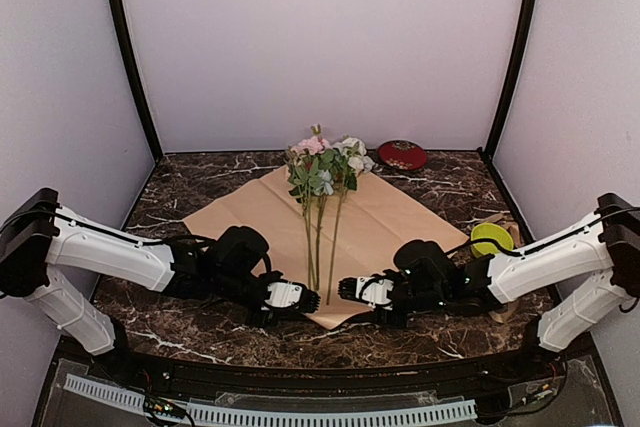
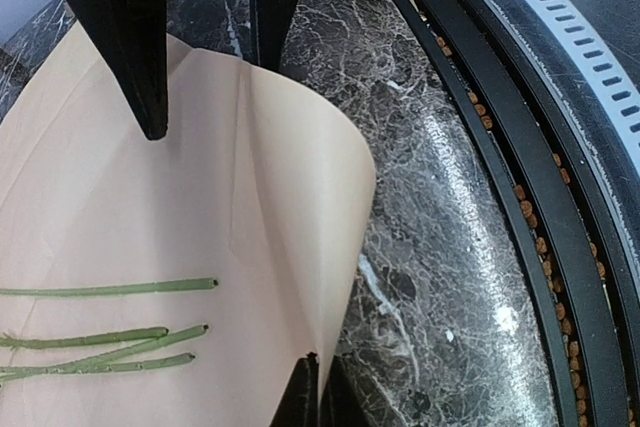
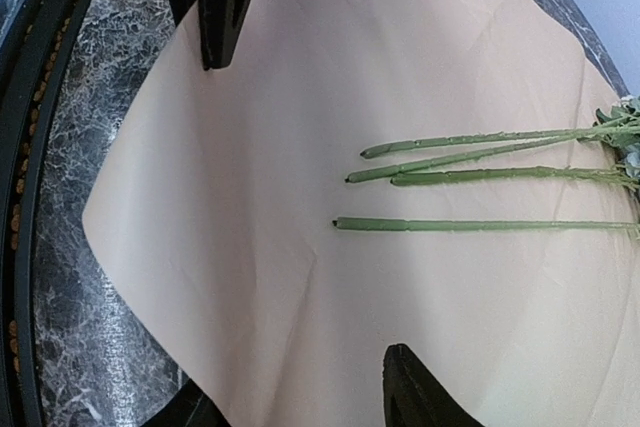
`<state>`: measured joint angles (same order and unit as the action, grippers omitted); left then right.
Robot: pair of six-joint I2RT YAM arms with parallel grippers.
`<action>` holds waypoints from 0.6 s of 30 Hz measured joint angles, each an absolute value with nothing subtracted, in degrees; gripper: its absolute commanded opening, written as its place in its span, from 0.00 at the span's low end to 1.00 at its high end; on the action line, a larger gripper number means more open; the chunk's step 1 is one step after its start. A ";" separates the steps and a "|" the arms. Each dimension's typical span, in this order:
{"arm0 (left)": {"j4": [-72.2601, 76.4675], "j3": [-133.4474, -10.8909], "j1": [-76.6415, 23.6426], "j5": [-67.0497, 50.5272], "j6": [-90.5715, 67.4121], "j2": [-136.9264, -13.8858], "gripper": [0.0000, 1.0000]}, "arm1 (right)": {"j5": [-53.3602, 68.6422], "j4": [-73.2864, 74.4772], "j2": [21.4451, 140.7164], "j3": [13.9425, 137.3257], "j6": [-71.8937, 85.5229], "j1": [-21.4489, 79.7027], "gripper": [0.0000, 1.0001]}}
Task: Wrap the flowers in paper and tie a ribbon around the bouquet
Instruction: Pass from the left arm to the right
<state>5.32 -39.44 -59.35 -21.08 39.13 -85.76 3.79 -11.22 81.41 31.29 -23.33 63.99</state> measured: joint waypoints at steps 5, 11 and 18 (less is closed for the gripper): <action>5.32 -39.46 -59.33 -21.23 39.07 -85.80 0.00 | 3.42 -11.64 83.42 31.70 -24.82 64.60 0.02; 4.67 -39.68 -59.24 -21.47 38.28 -85.82 0.65 | 5.30 -11.66 83.37 31.79 -23.20 64.75 0.00; 0.54 -39.70 -59.09 -21.34 38.28 -85.73 0.71 | 9.21 -8.97 83.61 33.23 -18.37 63.18 0.00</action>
